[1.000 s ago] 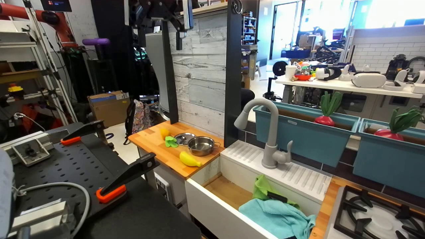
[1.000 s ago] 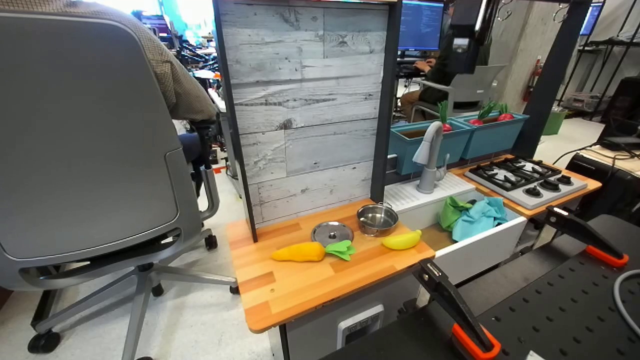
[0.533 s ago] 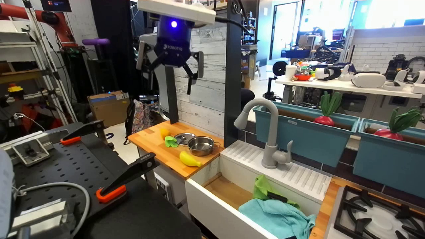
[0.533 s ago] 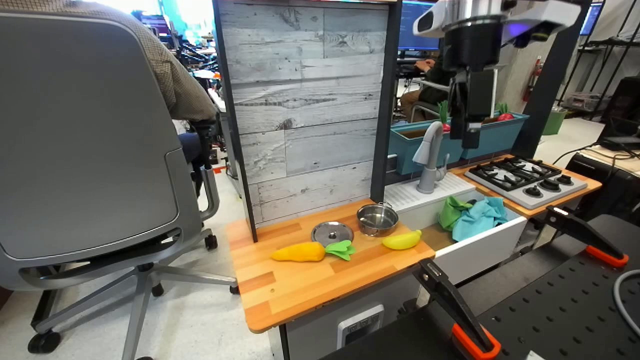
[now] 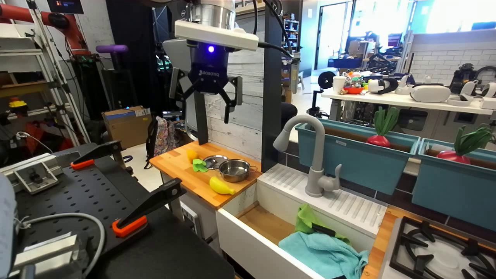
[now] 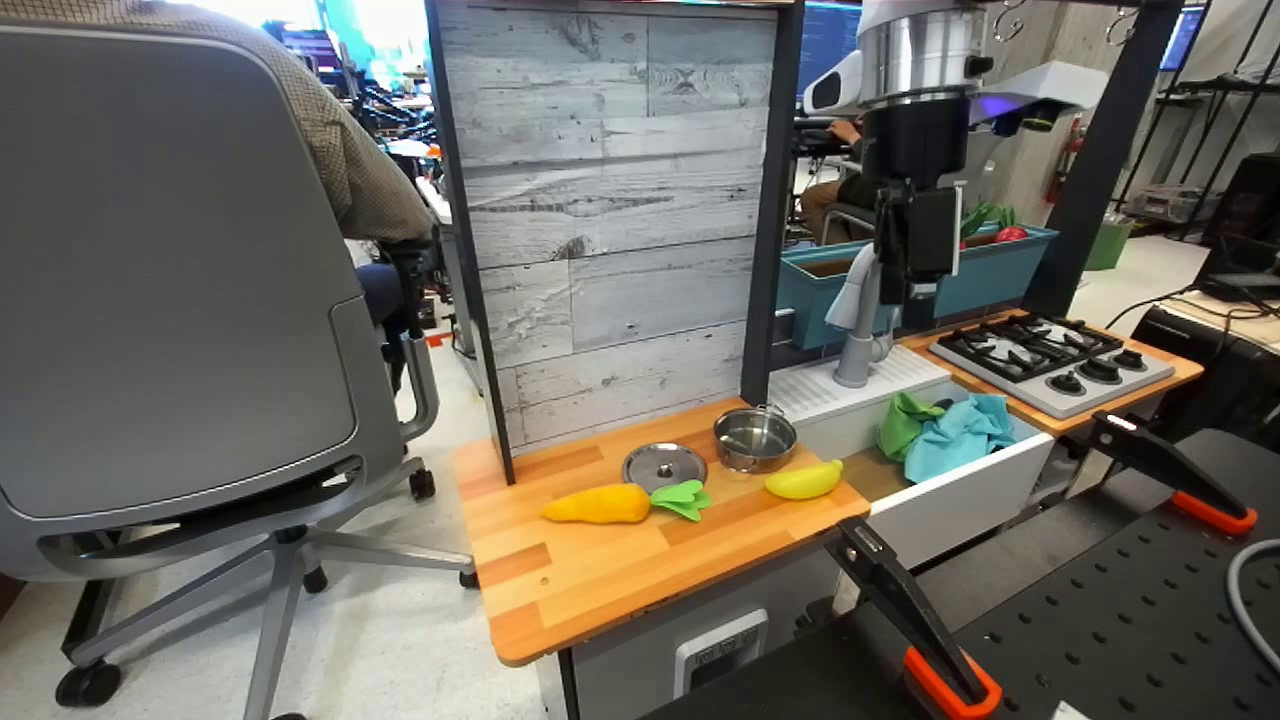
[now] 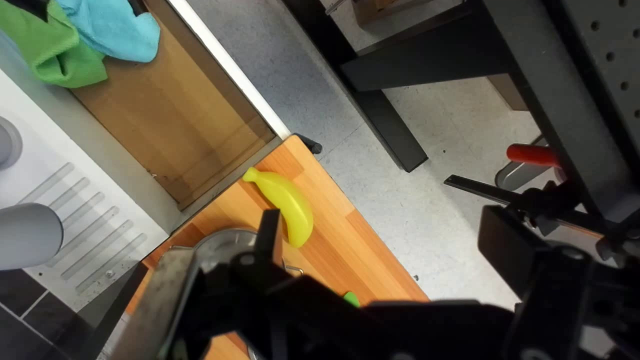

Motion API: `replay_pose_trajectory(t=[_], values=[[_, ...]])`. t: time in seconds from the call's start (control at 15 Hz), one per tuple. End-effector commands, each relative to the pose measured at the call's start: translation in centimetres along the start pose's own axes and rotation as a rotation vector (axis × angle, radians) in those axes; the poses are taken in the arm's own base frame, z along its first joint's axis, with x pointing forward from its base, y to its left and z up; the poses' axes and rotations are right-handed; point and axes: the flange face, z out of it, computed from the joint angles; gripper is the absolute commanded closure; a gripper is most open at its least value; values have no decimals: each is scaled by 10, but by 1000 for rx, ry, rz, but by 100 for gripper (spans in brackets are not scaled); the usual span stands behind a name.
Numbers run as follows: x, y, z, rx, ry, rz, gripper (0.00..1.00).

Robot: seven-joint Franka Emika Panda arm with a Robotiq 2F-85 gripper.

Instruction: Move the banana to the left on the counter

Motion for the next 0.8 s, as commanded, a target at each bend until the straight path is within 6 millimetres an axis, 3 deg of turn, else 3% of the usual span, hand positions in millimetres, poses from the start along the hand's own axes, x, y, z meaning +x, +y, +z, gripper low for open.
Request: replay_pose_trajectory(t=[0.0, 0.4, 0.73], values=[[-1, 8, 14, -34, -65, -24, 0], [4, 18, 55, -76, -93, -153, 0], [9, 26, 89, -144, 38, -151, 0]])
